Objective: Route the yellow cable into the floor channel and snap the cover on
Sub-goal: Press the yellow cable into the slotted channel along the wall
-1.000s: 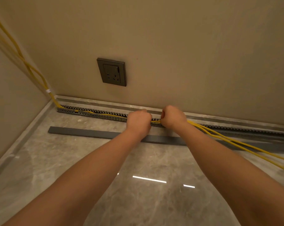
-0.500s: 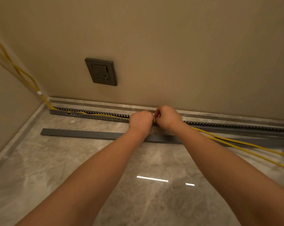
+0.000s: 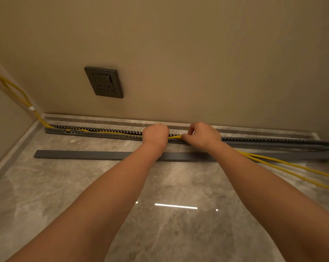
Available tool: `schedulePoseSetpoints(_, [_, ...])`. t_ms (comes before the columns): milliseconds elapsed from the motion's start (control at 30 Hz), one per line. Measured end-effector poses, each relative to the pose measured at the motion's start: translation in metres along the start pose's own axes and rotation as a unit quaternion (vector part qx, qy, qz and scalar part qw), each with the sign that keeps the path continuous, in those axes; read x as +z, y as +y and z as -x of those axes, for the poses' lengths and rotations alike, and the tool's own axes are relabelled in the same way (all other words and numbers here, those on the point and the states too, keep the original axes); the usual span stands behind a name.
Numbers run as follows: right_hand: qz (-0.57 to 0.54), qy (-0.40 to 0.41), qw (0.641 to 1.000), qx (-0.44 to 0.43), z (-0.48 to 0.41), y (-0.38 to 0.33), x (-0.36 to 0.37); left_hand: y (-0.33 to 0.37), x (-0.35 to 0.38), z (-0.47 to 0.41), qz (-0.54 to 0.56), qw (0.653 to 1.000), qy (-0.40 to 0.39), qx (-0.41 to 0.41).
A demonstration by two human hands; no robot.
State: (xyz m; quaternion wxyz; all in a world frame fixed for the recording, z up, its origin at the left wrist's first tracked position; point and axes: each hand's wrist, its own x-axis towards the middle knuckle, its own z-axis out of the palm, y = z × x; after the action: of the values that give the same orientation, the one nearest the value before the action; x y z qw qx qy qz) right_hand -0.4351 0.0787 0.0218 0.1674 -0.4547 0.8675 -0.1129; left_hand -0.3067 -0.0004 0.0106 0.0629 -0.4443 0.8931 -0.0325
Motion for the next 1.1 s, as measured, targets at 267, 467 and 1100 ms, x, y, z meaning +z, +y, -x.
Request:
schedulePoseSetpoints(267, [-0.035,-0.003,0.999,0.005,0.006,0.019,-0.003,0.010,-0.001,0.002,-0.022,1.000,0.009,0.005])
schedulePoseSetpoints(467, [-0.066,0.005,0.998,0.004,0.001,0.024,-0.004,0.013,-0.002,0.002,-0.032,0.999,0.011,0.008])
schedulePoseSetpoints(1100, [-0.096,-0.036,0.990,0.096,-0.025,0.022,-0.005,0.049,0.013,0.001,0.064,0.983,0.105,0.138])
